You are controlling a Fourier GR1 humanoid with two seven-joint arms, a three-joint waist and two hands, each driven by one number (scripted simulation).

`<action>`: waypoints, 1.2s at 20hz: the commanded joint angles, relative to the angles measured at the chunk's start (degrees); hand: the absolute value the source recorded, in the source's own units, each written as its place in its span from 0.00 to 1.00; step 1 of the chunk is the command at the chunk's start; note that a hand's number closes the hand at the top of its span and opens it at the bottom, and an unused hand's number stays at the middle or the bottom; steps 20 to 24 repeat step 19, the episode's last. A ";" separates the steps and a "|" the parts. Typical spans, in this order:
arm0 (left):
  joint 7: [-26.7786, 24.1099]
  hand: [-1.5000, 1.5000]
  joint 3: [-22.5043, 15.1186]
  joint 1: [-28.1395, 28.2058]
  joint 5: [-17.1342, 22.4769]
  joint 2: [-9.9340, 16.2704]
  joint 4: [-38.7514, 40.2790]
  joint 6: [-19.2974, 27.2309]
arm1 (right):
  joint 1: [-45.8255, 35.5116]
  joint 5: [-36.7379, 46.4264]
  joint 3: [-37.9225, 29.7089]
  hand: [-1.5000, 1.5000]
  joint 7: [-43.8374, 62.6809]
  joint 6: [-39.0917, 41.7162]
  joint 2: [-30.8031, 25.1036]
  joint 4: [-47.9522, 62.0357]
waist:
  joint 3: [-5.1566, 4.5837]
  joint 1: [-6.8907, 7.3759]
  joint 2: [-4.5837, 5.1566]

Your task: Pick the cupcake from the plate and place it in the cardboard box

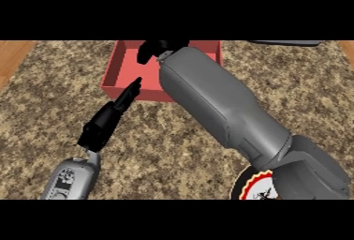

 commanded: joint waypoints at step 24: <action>0.07 0.50 -0.07 0.42 -1.11 -1.36 0.83 1.30 | 15.62 -23.78 -18.48 0.00 -32.43 -32.68 0.03 -7.67 | 0.23 -1.72 -0.33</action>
